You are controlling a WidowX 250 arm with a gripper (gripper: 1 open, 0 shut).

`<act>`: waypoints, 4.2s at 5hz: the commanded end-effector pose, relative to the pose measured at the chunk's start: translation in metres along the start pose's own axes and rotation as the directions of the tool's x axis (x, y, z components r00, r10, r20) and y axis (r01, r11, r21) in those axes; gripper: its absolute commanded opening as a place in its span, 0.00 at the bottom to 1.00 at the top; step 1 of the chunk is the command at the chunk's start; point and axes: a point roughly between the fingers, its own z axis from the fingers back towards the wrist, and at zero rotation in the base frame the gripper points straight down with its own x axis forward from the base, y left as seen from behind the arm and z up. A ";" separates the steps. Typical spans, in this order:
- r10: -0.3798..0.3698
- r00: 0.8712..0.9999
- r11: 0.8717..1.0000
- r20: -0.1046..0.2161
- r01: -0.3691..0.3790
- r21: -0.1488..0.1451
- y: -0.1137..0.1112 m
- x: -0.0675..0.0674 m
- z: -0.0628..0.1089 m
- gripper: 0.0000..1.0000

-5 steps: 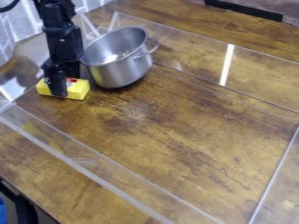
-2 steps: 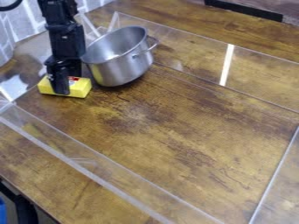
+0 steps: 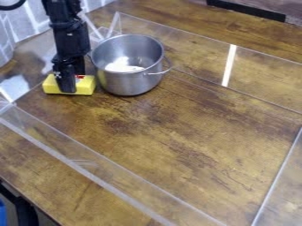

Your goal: Move the yellow butter to the right side of the table

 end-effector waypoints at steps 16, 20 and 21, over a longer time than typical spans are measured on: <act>0.185 0.981 0.973 0.058 -0.175 -0.153 -0.007 0.017 -0.016 0.00; 0.134 0.989 0.973 0.057 -0.120 -0.197 -0.006 0.002 -0.021 0.00; 0.066 0.997 0.976 0.050 -0.054 -0.211 -0.012 0.002 -0.022 0.00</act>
